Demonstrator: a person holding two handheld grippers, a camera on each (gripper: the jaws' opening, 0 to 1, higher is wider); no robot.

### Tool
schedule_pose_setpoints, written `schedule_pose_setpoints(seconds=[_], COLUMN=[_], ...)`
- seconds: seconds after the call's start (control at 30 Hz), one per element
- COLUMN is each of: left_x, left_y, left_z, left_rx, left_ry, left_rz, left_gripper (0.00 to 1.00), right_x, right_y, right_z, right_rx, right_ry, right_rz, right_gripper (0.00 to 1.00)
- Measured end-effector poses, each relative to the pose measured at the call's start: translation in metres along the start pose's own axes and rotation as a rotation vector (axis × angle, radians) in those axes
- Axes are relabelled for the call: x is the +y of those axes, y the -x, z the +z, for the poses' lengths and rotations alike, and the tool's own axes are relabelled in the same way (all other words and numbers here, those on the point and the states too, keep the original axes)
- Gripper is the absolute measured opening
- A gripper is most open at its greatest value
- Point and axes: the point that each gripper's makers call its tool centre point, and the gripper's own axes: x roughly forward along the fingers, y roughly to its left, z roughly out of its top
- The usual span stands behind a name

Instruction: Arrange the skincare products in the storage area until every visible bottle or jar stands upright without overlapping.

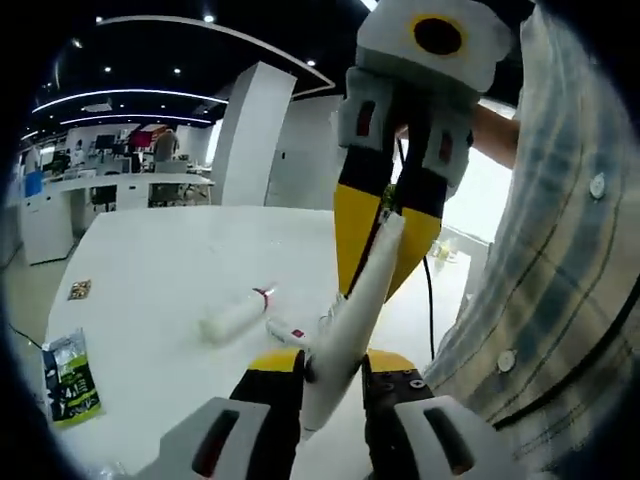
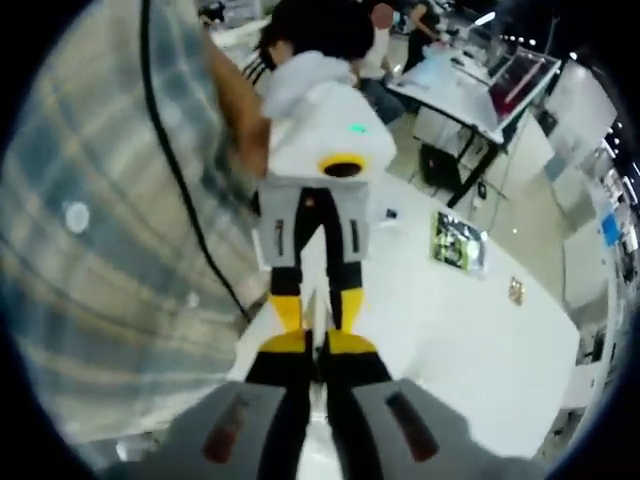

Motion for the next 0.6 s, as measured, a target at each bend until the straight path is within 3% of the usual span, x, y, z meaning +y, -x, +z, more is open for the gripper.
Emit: schedule_pose_setpoints(seconds=[0.1,0.2,0.37,0.6], left_x=[0.01,0.028,0.043,0.05], left_y=[0.004,0.011,0.021,0.025], left_z=[-0.002,-0.023,-0.026,-0.038], left_rx=[-0.006,0.079,0.039,0.077], left_ry=[0.029,0.009,0.094,0.103], left_rz=[0.025,0.088,0.116,0.115], left_gripper=[0.23,0.24,0.26,0.28], right_x=[-0.009,-0.022,-0.041,-0.072], right_y=[0.001,0.003,0.004,0.01], right_z=[0.003,0.004,-0.003,-0.018], right_rx=[0.006,0.02,0.044,0.073], right_ry=[0.002,0.001,-0.011,-0.06], right_rz=[0.002,-0.013,-0.031,-0.076], right_gripper=[0.01,0.01,0.01,0.01])
